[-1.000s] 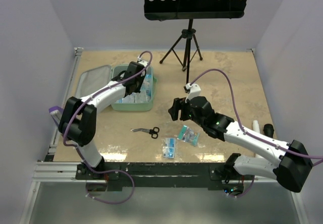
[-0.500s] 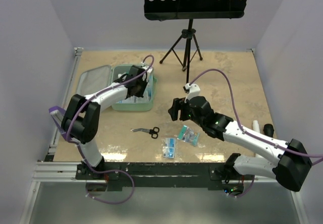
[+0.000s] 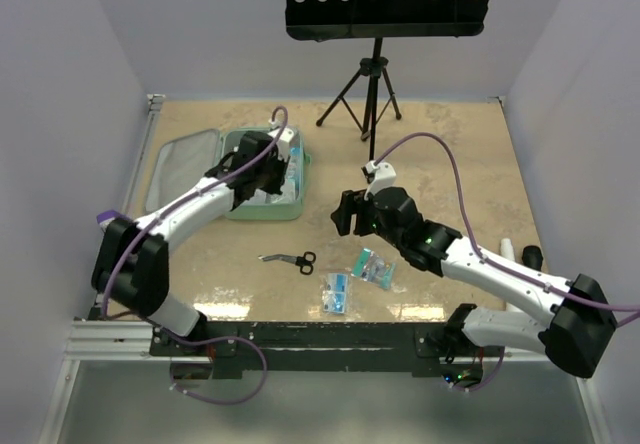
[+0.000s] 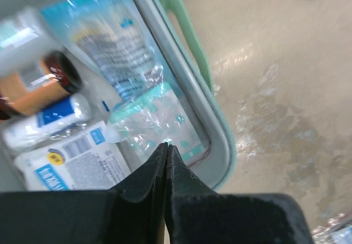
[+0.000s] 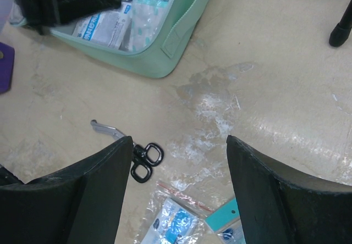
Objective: Organize the medicine kit
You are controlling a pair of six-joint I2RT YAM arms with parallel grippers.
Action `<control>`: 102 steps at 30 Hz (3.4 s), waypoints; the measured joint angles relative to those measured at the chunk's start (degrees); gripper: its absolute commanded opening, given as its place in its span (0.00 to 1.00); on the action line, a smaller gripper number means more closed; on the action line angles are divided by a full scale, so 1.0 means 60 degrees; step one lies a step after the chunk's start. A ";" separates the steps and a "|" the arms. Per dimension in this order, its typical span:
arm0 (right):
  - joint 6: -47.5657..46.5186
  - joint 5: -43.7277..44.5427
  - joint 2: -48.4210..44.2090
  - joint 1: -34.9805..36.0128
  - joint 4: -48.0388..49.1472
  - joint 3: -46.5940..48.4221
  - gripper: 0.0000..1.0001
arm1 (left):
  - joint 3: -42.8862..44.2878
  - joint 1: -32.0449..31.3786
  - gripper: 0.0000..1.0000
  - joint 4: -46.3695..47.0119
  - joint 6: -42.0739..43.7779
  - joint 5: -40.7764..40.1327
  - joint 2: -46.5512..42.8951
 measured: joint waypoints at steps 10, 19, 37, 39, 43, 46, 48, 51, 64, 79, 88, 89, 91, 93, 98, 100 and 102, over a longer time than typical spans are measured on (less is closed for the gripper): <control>0.0175 0.0178 0.0248 0.0000 -0.0044 0.0171 0.76 | -0.0772 -0.0011 1.00 0.0849 -0.0510 -0.1694 -0.3963; 0.0568 0.0477 0.0229 0.0000 -0.0160 0.0102 0.75 | -0.1843 0.0000 1.00 0.1209 -0.1785 -0.1217 -0.5373; 0.1191 0.0568 0.0251 0.0000 -0.0157 -0.0270 0.76 | -0.5410 0.0004 0.93 0.2142 -0.4666 -0.0681 -0.8750; 0.1188 0.0583 0.0244 0.0000 -0.0160 -0.0270 0.75 | -0.5380 -0.0011 1.00 0.2229 -0.4783 -0.0080 -0.8320; 0.1173 0.0736 0.0240 0.0000 -0.0164 -0.0270 0.75 | -0.5446 -0.0670 1.00 0.2342 -0.5300 0.0838 -0.7045; 0.1162 0.0801 0.0189 0.0000 -0.0178 -0.0270 0.76 | -0.5963 -0.2171 1.00 0.2510 -0.5763 0.0918 -0.6819; 0.1162 0.0845 0.0069 0.0000 -0.0233 -0.0270 0.76 | -0.6207 -0.3144 1.00 0.2543 -0.5974 0.0882 -0.6776; 0.1180 0.0994 -0.0131 0.0000 -0.0317 -0.0270 0.76 | -0.6178 -0.3982 1.00 0.2510 -0.6033 0.0576 -0.6266; 0.1814 0.1217 -0.0080 0.0000 -0.0554 -0.0535 0.76 | -0.4215 -0.5493 0.73 0.1224 -0.5839 -0.0656 -0.2277; 0.1909 0.1213 -0.0186 0.0000 -0.0546 -0.0678 0.76 | -0.3472 -0.5570 0.60 0.0973 -0.5635 -0.0503 -0.0969; 0.1887 0.1290 -0.0222 -0.0029 -0.0557 -0.0718 0.76 | -0.3311 -0.5563 0.34 0.1253 -0.5479 0.0138 -0.0546; 0.1887 0.1293 -0.0240 -0.0025 -0.0561 -0.0739 0.76 | -0.3311 -0.5566 0.32 0.1253 -0.5475 0.0164 -0.0532; 0.1891 0.1286 -0.0280 -0.0025 -0.0561 -0.0787 0.76 | -0.3311 -0.5566 0.25 0.1246 -0.5450 0.0197 -0.0514; 0.1891 0.1279 -0.0288 -0.0025 -0.0565 -0.0794 0.76 | -0.3311 -0.5566 0.19 0.1202 -0.5435 0.0197 -0.0514; 0.1898 0.1239 -0.0288 -0.0007 -0.0561 -0.0794 0.77 | -0.3311 -0.5566 0.00 0.0980 -0.5417 0.0091 -0.0546; 0.1909 0.1249 -0.0284 -0.0007 -0.0561 -0.0794 0.78 | -0.3311 -0.5533 0.00 0.0863 -0.5351 -0.0033 -0.0630; 0.1974 0.1290 -0.0251 -0.0007 -0.0576 -0.0790 0.81 | -0.3311 -0.5493 0.06 0.0729 -0.5340 -0.0233 -0.0783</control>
